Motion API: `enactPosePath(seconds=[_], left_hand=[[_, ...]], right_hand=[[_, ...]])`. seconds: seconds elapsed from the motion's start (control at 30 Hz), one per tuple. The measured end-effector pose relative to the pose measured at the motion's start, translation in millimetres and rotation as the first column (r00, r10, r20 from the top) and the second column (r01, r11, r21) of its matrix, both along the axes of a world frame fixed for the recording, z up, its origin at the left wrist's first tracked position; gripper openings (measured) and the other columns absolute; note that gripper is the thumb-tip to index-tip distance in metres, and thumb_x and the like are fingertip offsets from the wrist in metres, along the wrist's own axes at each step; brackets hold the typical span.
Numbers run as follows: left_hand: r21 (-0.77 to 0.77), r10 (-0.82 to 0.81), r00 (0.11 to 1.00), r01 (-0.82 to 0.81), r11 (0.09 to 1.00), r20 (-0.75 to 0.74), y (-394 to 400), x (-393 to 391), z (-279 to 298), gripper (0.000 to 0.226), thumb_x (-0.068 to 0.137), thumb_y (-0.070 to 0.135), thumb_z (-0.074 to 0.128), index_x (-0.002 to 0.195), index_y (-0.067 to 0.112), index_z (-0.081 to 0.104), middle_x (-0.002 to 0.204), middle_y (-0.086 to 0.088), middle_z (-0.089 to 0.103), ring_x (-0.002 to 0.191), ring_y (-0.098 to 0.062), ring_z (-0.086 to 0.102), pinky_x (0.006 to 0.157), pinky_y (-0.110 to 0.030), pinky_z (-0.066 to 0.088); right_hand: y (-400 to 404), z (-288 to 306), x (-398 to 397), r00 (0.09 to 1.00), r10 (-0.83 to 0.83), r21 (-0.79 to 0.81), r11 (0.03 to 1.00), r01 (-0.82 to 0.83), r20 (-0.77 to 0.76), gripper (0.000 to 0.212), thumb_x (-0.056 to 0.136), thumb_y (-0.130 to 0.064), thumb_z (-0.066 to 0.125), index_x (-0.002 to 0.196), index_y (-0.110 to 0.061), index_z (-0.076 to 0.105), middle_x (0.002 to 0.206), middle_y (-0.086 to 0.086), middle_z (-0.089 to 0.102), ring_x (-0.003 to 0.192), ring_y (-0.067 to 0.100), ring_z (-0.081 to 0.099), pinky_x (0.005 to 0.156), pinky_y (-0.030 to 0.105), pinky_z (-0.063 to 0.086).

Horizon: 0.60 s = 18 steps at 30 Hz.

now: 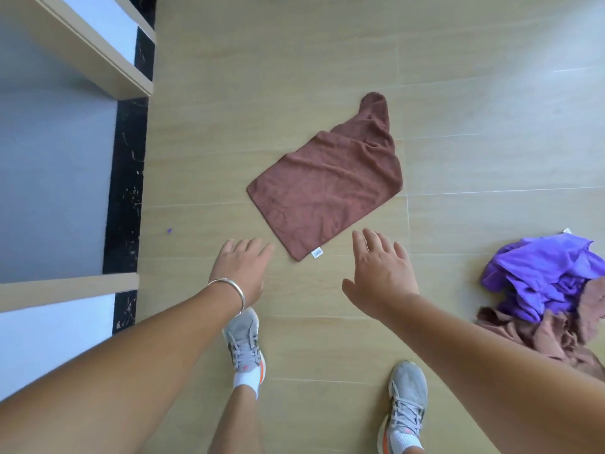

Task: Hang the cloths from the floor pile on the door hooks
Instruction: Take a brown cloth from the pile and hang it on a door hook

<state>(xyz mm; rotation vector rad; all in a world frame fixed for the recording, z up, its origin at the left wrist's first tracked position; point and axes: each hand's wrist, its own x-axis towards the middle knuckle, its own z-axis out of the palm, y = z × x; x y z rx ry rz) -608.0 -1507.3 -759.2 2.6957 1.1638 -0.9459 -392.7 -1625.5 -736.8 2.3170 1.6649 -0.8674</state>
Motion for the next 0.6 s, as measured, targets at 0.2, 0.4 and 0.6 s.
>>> enactPosePath(seconds=[0.2,0.4,0.6], left_hand=[[-0.071,-0.076,0.997,0.075,0.995,-0.014,75.4,-20.7,-14.2,0.077,0.09,0.036,0.049,0.153,0.028,0.004,0.16,-0.008,0.008,0.147,-0.024,0.001,0.118,-0.047,0.002],[-0.107,-0.24,0.971,0.239,0.965,0.003,142.8,-45.6,-13.1,0.08,0.09,0.045,0.048,0.153,0.026,0.001,0.16,-0.007,0.007,0.147,-0.024,0.0,0.117,-0.048,0.001],[-0.123,-0.326,0.942,0.315,0.941,-0.081,182.5,-52.0,-15.7,0.077,0.09,0.035,0.049,0.153,0.023,0.006,0.159,-0.006,0.013,0.147,-0.023,0.004,0.118,-0.047,0.003]], right_hand=[[62.8,-15.1,-52.0,0.979,-0.203,-0.028,0.979,0.202,-0.026,0.084,0.087,-0.046,0.049,0.152,-0.022,0.003,0.158,0.004,0.013,0.145,0.021,0.013,0.117,0.042,0.017],[113.7,-26.2,-114.8,0.898,-0.435,-0.1,0.898,0.428,-0.065,0.086,0.086,-0.051,0.05,0.152,-0.022,0.004,0.159,0.005,0.013,0.145,0.023,0.014,0.117,0.043,0.017],[118.7,-20.6,-141.7,0.863,-0.503,-0.139,0.859,0.492,-0.052,0.089,0.083,-0.044,0.054,0.151,-0.017,0.003,0.159,0.003,0.011,0.145,0.021,0.012,0.116,0.041,0.018]])
